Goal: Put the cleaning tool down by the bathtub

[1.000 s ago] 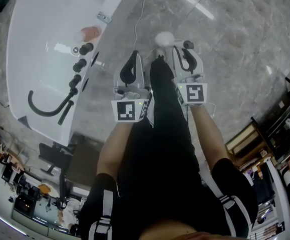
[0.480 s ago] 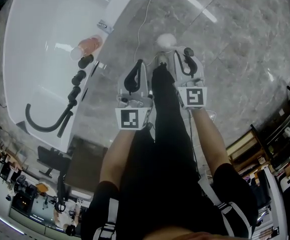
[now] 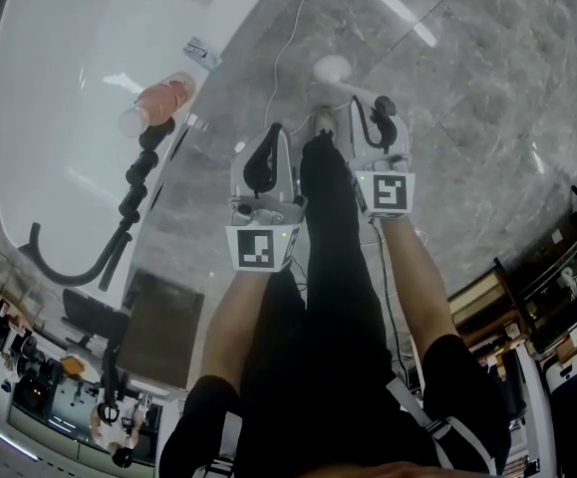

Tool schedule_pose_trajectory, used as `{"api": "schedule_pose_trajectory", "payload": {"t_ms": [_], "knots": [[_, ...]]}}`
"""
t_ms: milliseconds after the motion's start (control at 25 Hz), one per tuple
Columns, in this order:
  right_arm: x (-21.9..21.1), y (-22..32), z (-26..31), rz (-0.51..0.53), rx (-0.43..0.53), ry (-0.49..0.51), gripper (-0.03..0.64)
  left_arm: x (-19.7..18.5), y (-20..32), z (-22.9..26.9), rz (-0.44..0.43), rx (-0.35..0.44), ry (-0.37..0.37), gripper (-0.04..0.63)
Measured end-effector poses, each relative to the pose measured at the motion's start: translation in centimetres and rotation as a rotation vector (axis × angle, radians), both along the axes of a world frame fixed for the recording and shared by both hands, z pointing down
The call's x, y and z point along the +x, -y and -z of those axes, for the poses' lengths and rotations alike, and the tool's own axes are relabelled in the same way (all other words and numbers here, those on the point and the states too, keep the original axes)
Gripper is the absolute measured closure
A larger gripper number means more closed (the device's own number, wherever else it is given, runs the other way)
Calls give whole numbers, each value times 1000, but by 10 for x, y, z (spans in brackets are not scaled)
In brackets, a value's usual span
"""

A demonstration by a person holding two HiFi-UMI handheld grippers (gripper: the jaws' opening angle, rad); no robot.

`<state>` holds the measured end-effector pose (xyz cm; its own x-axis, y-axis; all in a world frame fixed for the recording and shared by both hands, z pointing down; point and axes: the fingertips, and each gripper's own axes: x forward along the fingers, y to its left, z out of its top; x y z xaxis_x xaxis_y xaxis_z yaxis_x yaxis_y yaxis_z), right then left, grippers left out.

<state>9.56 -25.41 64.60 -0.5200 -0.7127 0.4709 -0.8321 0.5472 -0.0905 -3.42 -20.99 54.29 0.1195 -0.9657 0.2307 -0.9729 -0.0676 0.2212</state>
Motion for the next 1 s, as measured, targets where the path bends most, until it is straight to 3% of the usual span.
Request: {"api": "schedule_pose_trajectory", "payload": {"t_ms": [440,1000], "knots": [[-2,6,-62,33,-53,-34,532,0,8,-31,31,-5,5,588],[-15,33,-122,86,-32,-37,534,-10,32,-61,72,10,12,589]]}}
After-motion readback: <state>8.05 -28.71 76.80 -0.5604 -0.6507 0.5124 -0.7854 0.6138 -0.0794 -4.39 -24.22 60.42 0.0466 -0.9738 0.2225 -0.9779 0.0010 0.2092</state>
